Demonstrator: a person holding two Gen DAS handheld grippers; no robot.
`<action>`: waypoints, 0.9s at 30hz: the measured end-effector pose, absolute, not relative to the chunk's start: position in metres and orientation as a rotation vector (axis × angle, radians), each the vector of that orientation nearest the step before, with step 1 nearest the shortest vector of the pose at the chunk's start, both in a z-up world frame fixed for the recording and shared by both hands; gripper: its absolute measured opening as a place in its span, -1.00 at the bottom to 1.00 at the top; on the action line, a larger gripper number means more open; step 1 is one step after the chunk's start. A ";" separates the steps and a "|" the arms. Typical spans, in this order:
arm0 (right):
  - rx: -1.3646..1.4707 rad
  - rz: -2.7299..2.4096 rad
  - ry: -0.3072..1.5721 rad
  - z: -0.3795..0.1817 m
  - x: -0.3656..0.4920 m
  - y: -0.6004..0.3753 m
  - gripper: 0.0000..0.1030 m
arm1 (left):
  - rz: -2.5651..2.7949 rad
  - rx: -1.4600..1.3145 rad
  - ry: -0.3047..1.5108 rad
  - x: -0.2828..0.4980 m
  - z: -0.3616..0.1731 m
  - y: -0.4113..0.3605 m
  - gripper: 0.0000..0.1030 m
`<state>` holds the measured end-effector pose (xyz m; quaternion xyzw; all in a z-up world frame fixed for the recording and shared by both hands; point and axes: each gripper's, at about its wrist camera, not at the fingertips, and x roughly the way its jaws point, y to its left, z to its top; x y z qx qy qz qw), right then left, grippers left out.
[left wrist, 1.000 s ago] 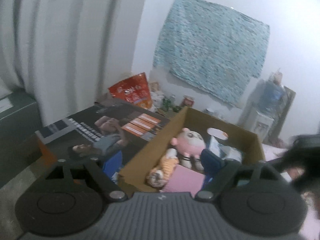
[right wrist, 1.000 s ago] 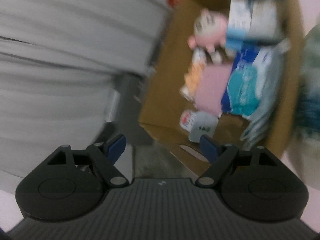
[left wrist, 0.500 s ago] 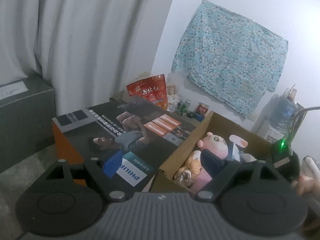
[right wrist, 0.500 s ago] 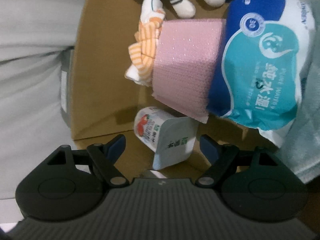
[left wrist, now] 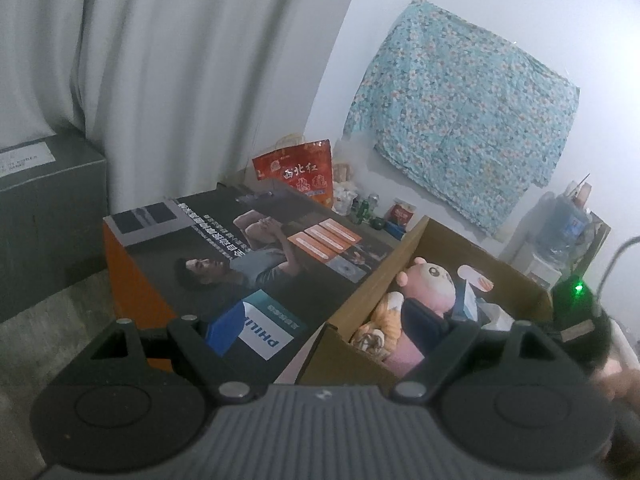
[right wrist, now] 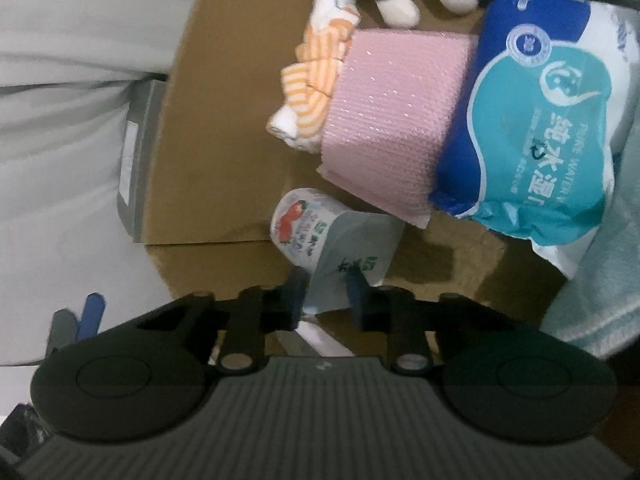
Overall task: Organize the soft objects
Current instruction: 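Lower the yogurt cup into the box and open the right gripper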
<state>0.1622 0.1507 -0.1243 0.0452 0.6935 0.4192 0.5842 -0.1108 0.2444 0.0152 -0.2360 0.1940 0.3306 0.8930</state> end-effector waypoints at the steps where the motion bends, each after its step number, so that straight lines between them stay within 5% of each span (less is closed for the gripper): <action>1: 0.097 0.984 1.595 -0.120 0.161 0.150 -0.74 | 0.685 -0.491 0.402 -0.111 0.015 0.244 0.68; 8: 0.072 1.021 1.512 -0.096 0.161 0.148 -0.97 | 0.677 -0.503 0.402 -0.111 0.012 0.239 0.68; 19: 0.035 1.074 1.415 -0.058 0.158 0.174 -0.89 | 0.690 -0.516 0.410 -0.118 0.007 0.237 0.68; 24: -0.007 1.009 1.414 -0.060 0.166 0.161 0.06 | 0.671 -0.489 0.413 -0.116 0.007 0.233 0.68; 27: -0.049 0.980 1.419 -0.070 0.168 0.162 0.15 | 0.655 -0.481 0.419 -0.113 0.006 0.229 0.68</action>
